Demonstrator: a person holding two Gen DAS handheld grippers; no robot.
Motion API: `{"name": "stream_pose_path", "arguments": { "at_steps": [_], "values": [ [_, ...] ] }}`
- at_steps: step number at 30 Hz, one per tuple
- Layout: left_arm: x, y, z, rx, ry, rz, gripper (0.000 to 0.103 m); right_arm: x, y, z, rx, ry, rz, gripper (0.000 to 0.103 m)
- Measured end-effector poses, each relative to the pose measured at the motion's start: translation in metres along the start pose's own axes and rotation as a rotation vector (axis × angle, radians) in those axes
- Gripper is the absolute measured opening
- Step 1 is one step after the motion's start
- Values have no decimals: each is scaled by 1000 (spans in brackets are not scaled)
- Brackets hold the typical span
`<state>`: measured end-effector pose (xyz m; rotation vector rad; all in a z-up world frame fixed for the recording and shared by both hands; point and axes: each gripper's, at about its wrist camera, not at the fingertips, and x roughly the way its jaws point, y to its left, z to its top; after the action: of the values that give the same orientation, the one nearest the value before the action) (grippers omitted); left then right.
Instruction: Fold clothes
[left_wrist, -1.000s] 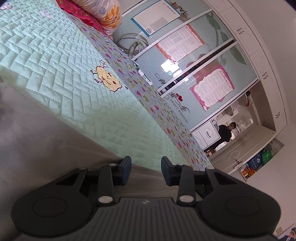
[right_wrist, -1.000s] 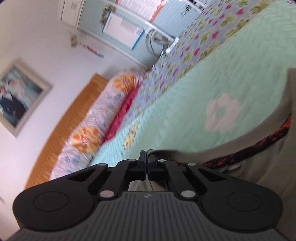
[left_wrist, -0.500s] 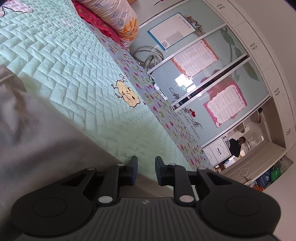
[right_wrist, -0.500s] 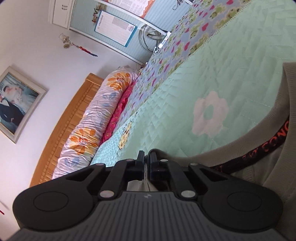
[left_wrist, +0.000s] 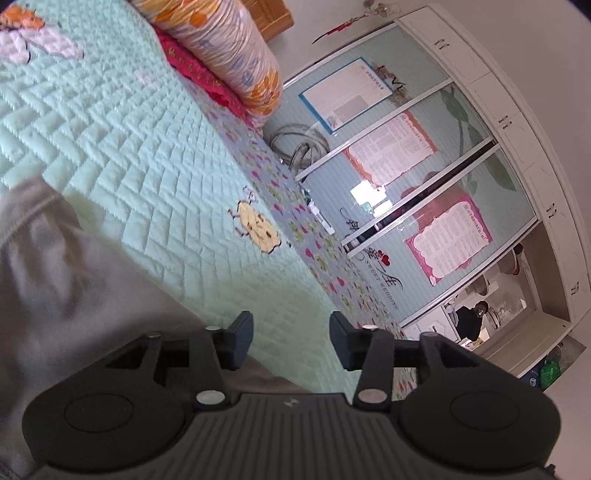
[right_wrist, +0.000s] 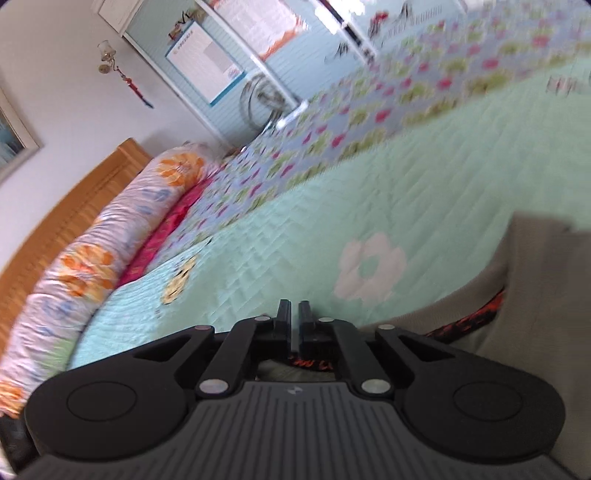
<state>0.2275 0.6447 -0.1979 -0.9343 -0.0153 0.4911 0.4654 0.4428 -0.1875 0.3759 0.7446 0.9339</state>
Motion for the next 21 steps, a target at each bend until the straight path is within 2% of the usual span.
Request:
{"name": "stream_pose_path", "arguments": {
  "at_steps": [2, 4, 5, 6, 7, 9, 10, 12, 14, 15, 17, 19, 21],
  "values": [
    [-2, -13, -3, 56, 37, -94, 61, -11, 7, -1, -56, -28, 49, 5],
    [3, -26, -11, 114, 129, -188, 61, -5, 11, -2, -46, 36, 158, 5],
    [8, -32, -16, 149, 178, -215, 61, 1, 11, -4, -45, 78, 182, 5],
    [15, -36, -23, 194, 223, -196, 61, 12, 9, -8, -48, 136, 160, 5],
    [22, -38, -30, 241, 264, -156, 60, 19, 6, -10, -35, 170, 148, 0],
    [35, -27, -31, 191, 288, -55, 37, 23, -3, -9, 30, 156, 142, 0],
    [36, -18, -28, 145, 261, -28, 31, 20, -7, -7, 46, 130, 116, 0],
    [29, -4, -21, 88, 183, 5, 30, 14, -14, -4, 77, 76, 64, 2],
    [25, 0, -18, 73, 131, 34, 30, 4, -22, -3, 132, 28, 32, 3],
    [24, 2, -18, 70, 117, 38, 30, -6, -24, -3, 155, -1, 27, 11],
    [25, 2, -18, 69, 110, 44, 30, -43, -24, -9, 153, -51, 51, 26],
    [23, 5, -17, 52, 104, 40, 30, -98, -21, -21, 135, -58, 67, 29],
    [22, 6, -15, 36, 102, 44, 27, -170, -22, -46, 137, -26, 85, 30]
  ]
}}
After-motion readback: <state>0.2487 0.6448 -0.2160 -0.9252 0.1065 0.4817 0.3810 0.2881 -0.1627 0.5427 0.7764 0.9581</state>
